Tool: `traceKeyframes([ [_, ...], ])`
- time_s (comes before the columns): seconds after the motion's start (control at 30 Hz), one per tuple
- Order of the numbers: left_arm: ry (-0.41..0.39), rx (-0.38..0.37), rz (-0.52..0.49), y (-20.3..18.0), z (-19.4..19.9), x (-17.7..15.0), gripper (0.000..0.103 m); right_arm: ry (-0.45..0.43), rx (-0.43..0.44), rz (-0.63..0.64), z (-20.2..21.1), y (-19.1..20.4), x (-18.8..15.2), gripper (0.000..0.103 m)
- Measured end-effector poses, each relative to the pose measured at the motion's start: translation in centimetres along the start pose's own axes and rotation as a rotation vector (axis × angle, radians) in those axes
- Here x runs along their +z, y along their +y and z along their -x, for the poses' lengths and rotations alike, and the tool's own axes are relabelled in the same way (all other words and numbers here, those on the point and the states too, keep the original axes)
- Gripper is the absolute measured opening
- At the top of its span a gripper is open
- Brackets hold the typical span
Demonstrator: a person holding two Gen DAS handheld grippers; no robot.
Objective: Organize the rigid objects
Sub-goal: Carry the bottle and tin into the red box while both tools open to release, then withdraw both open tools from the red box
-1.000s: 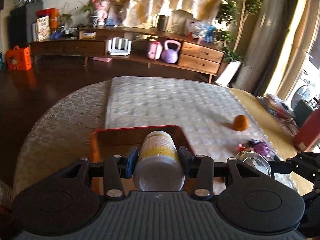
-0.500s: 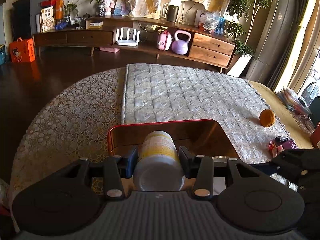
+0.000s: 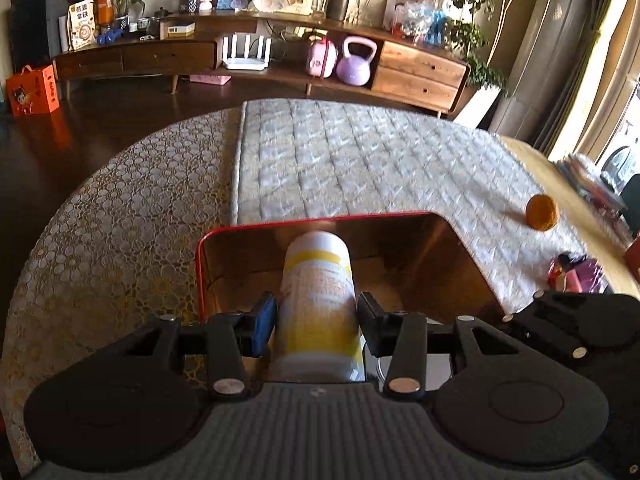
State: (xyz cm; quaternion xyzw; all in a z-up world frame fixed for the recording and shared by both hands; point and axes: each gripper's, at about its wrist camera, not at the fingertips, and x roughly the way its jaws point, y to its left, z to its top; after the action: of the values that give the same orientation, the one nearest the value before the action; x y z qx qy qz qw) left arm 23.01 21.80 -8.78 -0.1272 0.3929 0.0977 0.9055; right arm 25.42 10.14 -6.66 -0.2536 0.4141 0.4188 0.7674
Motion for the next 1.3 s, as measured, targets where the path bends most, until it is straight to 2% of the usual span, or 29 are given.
traceKeyframes([
  [0.07,0.005,0.002,0.008,0.2,-0.2,-0.1,0.043,0.001,-0.001,0.005,-0.1,0.1,-0.1,0.075],
  [0.1,0.004,0.003,0.009,0.2,-0.2,-0.1,0.039,0.001,0.001,0.008,0.1,0.1,-0.2,0.076],
  [0.33,0.007,0.009,0.013,0.3,0.1,0.0,0.039,-0.017,-0.011,-0.005,1.2,-0.1,-0.4,0.081],
  [0.77,-0.040,-0.003,0.005,-0.7,3.8,-0.3,0.039,-0.112,0.036,-0.127,7.2,-2.0,-2.0,0.086],
  [1.1,-0.075,-0.042,-0.019,-3.5,7.5,-0.7,0.054,-0.172,0.005,-0.224,12.3,-4.3,-5.2,0.091],
  [1.3,-0.091,-0.076,-0.055,-5.9,9.6,-1.8,0.054,-0.224,-0.035,-0.259,15.7,-5.9,-8.0,0.096],
])
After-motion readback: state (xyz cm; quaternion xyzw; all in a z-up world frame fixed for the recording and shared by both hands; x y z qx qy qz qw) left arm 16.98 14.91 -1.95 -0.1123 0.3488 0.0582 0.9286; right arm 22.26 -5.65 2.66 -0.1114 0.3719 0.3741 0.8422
